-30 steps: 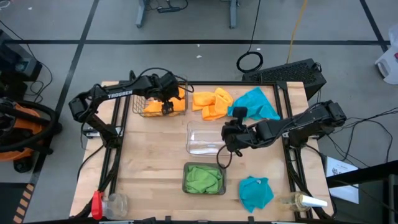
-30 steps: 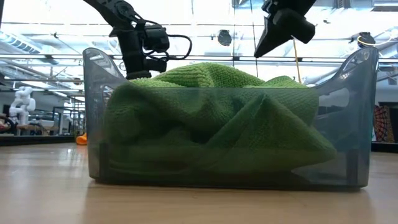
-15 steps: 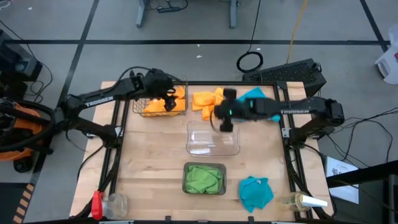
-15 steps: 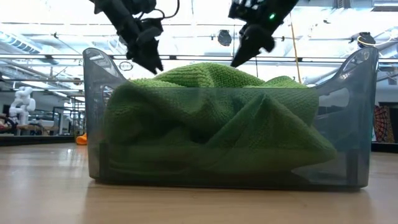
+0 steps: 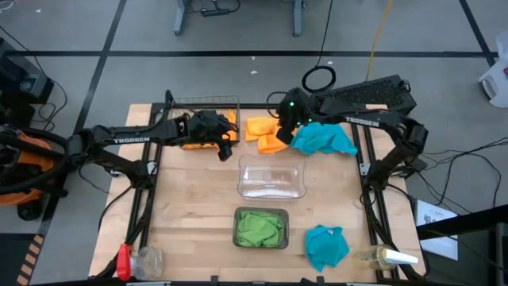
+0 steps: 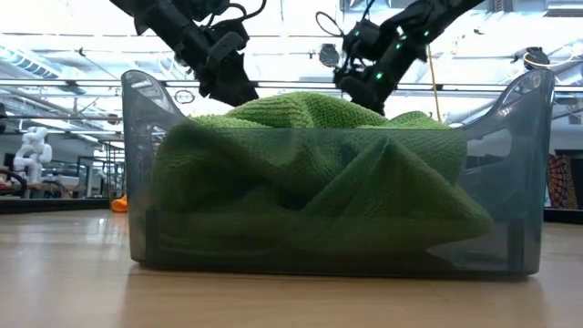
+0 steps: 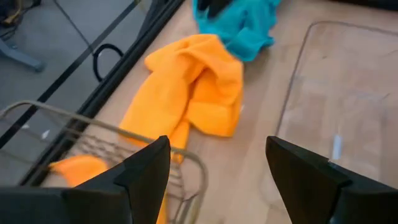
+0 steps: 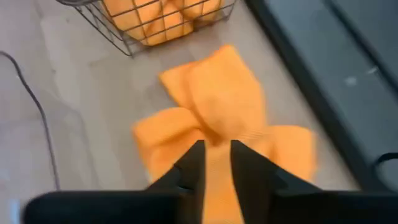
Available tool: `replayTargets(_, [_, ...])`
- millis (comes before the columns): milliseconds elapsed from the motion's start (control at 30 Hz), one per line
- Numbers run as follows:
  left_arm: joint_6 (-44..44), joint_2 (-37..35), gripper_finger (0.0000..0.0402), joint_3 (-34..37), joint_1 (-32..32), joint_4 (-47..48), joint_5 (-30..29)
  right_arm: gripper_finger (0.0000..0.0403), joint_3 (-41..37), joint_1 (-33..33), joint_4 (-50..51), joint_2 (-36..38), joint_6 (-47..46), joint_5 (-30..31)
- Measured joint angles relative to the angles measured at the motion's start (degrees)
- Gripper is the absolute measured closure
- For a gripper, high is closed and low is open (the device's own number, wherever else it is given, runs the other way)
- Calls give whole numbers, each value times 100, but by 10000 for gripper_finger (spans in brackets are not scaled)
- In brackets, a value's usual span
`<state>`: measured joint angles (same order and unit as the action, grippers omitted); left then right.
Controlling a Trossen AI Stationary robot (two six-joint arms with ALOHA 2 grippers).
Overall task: Sort microfiber towel by color & place in baskets
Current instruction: Put the yellow towel into the black wire basket
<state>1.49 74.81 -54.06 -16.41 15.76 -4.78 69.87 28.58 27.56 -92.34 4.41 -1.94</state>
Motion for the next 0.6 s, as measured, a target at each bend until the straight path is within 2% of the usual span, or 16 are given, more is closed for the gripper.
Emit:
replayTargets(200, [271, 2, 133, 100, 298, -222, -214, 238, -2, -9, -369, -664, -628, 252])
replayTargets(367, [274, 2, 133, 98, 550, -257, -452, 166, -2, -15, -512, -817, -836, 646])
replayTargets(467, [277, 2, 133, 98, 640, -330, -474, 142, 0, -15, -550, -817, -833, 688])
replayTargets(600, [305, 2, 133, 98, 725, -544, -476, 140, 0, -2, -459, -971, -831, 974])
